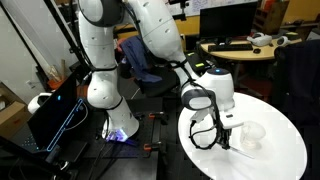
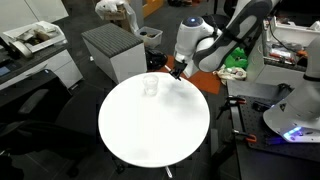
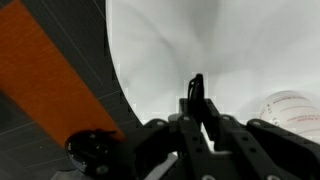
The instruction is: Put the marker into the cup.
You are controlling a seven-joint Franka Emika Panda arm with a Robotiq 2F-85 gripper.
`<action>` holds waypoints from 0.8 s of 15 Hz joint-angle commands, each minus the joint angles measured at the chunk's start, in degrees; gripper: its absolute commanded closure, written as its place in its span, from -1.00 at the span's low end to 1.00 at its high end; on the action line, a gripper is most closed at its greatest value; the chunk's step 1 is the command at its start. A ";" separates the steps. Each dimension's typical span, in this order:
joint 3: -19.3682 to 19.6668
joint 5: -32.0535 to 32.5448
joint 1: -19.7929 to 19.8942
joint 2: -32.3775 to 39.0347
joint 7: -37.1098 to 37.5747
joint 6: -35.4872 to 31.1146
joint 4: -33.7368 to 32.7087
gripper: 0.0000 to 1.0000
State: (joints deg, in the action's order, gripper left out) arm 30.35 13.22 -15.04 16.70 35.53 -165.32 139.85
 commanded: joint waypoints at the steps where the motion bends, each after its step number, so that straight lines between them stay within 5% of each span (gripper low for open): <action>1: 3.92 8.99 -3.70 -4.02 8.10 0.70 0.94 0.91; 12: 11.54 35.17 -14.12 -5.18 30.42 2.88 -4.93 0.91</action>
State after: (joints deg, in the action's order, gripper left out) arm 40.04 43.73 -25.98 12.08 61.22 -165.03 136.70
